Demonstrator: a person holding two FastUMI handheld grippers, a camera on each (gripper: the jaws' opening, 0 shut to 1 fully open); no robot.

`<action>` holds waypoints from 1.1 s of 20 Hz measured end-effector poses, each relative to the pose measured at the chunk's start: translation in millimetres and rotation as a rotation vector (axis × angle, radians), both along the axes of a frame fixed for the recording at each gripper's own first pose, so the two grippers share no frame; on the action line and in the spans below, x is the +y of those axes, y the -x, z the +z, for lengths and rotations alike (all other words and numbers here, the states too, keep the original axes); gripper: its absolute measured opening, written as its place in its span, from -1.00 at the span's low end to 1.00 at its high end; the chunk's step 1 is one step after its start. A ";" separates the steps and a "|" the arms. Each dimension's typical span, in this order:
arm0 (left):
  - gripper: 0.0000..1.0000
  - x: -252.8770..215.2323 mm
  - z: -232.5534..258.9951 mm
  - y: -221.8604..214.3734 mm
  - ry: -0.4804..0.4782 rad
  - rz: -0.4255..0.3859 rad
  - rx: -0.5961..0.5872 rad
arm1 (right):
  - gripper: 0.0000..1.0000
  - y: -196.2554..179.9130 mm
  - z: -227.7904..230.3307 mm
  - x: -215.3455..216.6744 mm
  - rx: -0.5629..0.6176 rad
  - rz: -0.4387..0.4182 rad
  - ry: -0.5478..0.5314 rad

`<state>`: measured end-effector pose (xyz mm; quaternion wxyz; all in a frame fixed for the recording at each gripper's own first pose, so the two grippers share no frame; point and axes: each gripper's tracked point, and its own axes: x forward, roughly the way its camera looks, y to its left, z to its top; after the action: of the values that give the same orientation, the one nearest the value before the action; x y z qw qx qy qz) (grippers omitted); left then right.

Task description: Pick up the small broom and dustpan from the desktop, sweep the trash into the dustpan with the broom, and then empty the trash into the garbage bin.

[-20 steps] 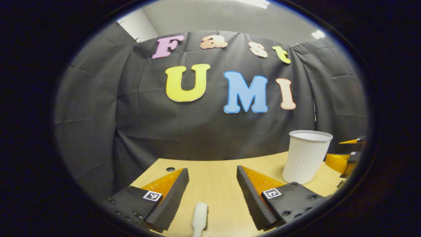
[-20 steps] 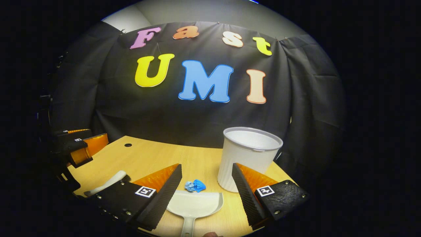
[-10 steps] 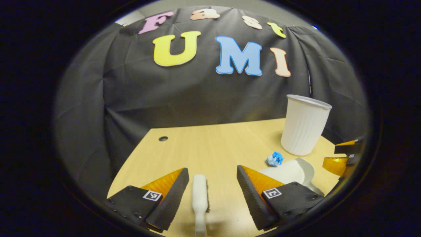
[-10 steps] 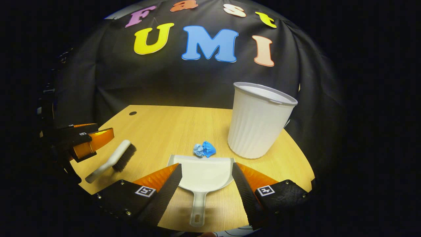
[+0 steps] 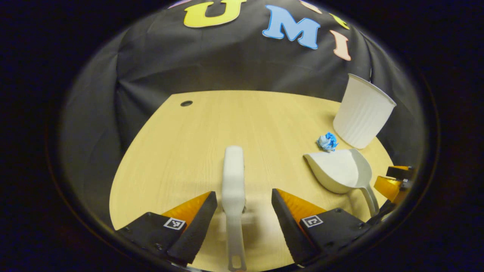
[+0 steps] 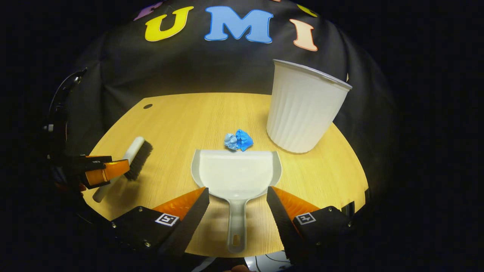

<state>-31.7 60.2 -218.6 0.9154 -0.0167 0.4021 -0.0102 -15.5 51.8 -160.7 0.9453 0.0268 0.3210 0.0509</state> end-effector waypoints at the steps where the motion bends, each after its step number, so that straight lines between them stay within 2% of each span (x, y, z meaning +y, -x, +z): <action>1: 0.96 3.4 -4.2 2.0 -0.012 0.001 0.023 | 0.92 0.5 -8.5 0.2 0.030 -0.002 0.005; 8: 0.92 5.4 -38.8 6.1 -0.037 -0.018 0.161 | 0.92 6.0 -52.5 5.0 0.242 0.008 -0.012; 14: 0.92 4.5 -57.4 -2.8 -0.051 -0.021 0.217 | 0.93 -13.2 -77.9 8.7 0.307 0.022 -0.014; 16: 0.90 3.6 -62.7 -5.7 -0.056 -0.030 0.232 | 0.82 -17.1 -80.8 6.8 0.319 0.021 -0.007; 17: 0.73 3.0 -65.1 -7.2 -0.056 -0.033 0.236 | 0.69 -20.4 -83.0 6.8 0.321 0.019 -0.009; 19: 0.43 6.9 -67.1 -10.5 -0.075 -0.035 0.238 | 0.63 -25.5 -86.0 7.1 0.322 0.027 -0.011; 20: 0.42 7.8 -66.2 -12.9 -0.082 -0.041 0.235 | 0.61 -27.0 -88.0 6.6 0.326 0.026 -0.012; 21: 0.30 6.9 -66.1 -15.4 -0.087 -0.045 0.231 | 0.26 -26.5 -88.2 9.4 0.324 0.040 -0.016; 22: 0.29 7.5 -65.9 -17.0 -0.097 -0.054 0.227 | 0.24 -26.8 -91.5 7.7 0.322 0.034 -0.005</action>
<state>-14.7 67.7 -284.6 0.8631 0.0375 0.5035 -0.0136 11.3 59.4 -252.2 0.8805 0.0313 0.4688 0.0627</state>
